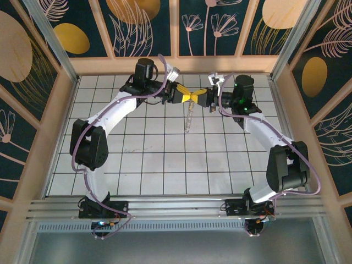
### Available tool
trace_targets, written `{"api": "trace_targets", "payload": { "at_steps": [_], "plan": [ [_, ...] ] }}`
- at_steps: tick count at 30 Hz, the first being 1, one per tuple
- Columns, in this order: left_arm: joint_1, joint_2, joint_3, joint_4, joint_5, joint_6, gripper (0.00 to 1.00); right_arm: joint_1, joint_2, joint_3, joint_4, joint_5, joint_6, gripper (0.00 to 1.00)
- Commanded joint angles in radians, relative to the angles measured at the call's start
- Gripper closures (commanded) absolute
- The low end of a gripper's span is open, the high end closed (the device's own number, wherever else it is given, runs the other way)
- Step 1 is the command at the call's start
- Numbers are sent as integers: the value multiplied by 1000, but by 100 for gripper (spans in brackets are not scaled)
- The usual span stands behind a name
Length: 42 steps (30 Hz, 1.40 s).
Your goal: Put the keys on the keyring
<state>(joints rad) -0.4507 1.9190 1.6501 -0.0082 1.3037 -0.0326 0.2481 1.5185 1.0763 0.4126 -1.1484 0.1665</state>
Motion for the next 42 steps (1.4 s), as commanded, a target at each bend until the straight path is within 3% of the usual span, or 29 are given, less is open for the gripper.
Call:
{"api": "trace_targets", "payload": {
  "at_steps": [1, 9, 15, 22, 27, 36, 42],
  "plan": [
    [-14, -2, 27, -42, 88, 37, 80, -13, 10, 39, 37, 52, 5, 100],
    [-14, -2, 22, -66, 81, 61, 90, -13, 8, 40, 46, 51, 11, 100],
    [-14, -1, 12, -80, 73, 78, 89, -14, 5, 40, 43, 55, 9, 100],
    [-14, -8, -7, -79, 75, 81, 78, -14, 9, 36, 52, 59, 10, 100],
    [-13, -11, -17, -80, 63, 84, 77, -16, 8, 34, 52, 59, 9, 100],
    [-14, -5, -5, -39, 57, 54, 97, -15, 10, 32, 66, 47, 21, 100],
    [-16, -9, -17, 35, 42, -2, 100, -11, 20, 34, 73, 47, 30, 100]
  ]
}}
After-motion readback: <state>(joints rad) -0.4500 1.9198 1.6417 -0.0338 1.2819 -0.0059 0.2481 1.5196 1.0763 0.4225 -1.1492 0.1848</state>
